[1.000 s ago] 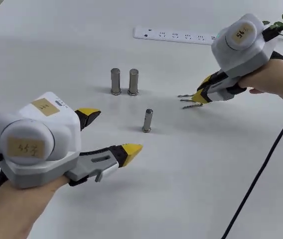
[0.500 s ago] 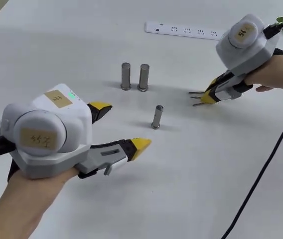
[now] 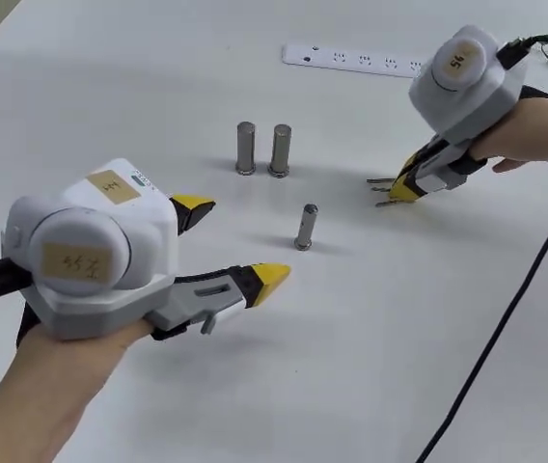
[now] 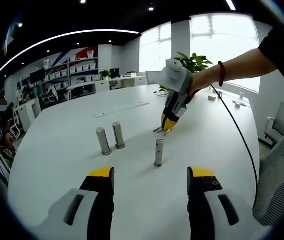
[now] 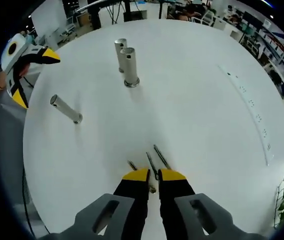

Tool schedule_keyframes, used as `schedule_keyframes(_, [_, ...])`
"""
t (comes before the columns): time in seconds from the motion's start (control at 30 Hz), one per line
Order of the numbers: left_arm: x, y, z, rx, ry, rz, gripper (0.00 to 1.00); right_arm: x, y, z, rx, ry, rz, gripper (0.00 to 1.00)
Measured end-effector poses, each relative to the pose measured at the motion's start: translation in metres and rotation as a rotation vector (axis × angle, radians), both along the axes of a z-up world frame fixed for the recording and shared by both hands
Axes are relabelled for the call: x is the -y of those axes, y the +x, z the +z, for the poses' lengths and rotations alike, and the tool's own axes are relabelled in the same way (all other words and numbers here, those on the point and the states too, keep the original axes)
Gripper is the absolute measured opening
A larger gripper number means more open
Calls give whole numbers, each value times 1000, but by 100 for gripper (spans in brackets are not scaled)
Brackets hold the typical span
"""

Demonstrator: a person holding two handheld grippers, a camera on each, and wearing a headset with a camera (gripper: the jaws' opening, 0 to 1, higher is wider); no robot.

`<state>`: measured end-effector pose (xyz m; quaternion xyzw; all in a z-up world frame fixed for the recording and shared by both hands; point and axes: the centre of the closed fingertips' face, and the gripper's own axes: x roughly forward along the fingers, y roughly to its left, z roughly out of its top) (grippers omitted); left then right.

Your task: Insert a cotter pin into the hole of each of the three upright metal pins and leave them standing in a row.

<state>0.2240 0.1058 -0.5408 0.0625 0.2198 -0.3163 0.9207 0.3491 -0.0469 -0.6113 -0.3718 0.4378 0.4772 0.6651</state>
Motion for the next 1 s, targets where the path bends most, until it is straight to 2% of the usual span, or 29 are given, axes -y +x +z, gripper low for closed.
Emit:
schedule_keyframes(0.1, [0, 0, -1, -7, 0, -1, 57, -2, -3, 0, -3, -14, 4, 0])
schedule_keyframes(0.17, [0, 0, -1, -3, 5, -2, 57, -1, 2, 0, -7, -22, 6, 0])
schedule_keyframes(0.27, [0, 0, 0, -1, 3, -2, 57, -1, 0, 0, 10, -40, 11, 0])
schedule_keyframes(0.33, [0, 0, 1, 1, -1, -2, 57, -2, -2, 1, 45, -67, 79, 0])
schedule_keyframes(0.47, [1, 0, 1, 3, 7, -7, 56, -3, -4, 2, 57, -72, 109, 0])
schedule_keyframes(0.53, [1, 0, 0, 3, 10, -9, 56, -2, -5, 3, 60, -56, 109, 0])
schedule_keyframes(0.67, [-3, 0, 6, 29, 17, 1, 54, -2, -9, 4, 55, -30, 104, 0])
schedule_keyframes(0.8, [-6, 0, 6, 27, 18, 10, 52, -5, -11, 8, 80, -7, 140, 0])
schedule_keyframes(0.83, [-7, -1, 5, 20, 24, 12, 51, -8, -11, 11, 90, 29, 144, 0])
schedule_keyframes(0.87, [-8, -1, 5, 17, 23, 13, 51, -8, -11, 12, 92, 33, 146, 0])
schedule_keyframes(0.93, [-9, -2, 3, -2, 14, 18, 51, -14, -15, 17, 104, 78, 179, 0])
schedule_keyframes(1.0, [-9, -3, 5, -12, -6, 21, 51, -16, -17, 21, 127, 78, 209, 0])
